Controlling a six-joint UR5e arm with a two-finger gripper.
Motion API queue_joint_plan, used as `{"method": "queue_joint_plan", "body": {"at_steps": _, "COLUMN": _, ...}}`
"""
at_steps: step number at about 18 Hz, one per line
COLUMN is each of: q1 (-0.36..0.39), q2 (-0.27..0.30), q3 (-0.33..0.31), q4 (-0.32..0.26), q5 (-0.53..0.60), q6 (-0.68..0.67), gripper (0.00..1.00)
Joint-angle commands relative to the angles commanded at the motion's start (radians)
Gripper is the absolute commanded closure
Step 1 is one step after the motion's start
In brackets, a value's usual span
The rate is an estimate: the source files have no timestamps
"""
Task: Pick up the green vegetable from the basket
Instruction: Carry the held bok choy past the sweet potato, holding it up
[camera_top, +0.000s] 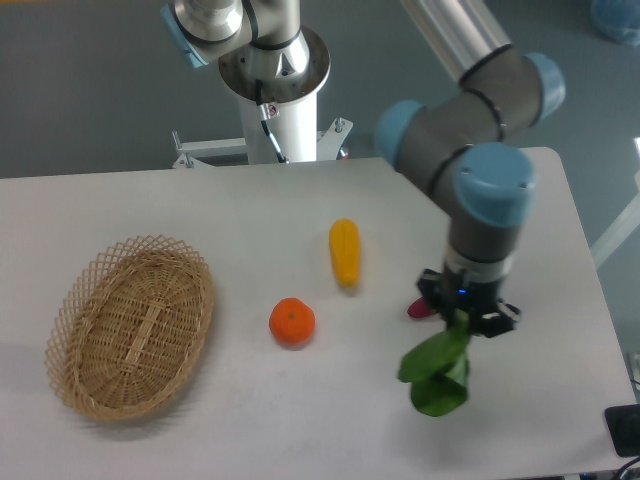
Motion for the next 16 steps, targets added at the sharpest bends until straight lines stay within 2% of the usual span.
{"method": "queue_joint_plan", "body": {"at_steps": 1, "q1": 0.006, "q2": -0.012, "q3": 0.020, "q4": -0.017, "q5": 0.006, "q6": 0.018, "gripper": 0.75}}
{"method": "queue_joint_plan", "body": {"at_steps": 7, "q1": 0.043, "q2": -0.043, "q3": 0.065, "q4": -0.023, "q5": 0.006, "q6": 0.121, "gripper": 0.75}}
{"method": "queue_joint_plan", "body": {"at_steps": 16, "q1": 0.043, "q2": -0.049, "q3": 0.066, "q4": -0.025, "q5": 0.009, "q6": 0.140, "gripper": 0.75}}
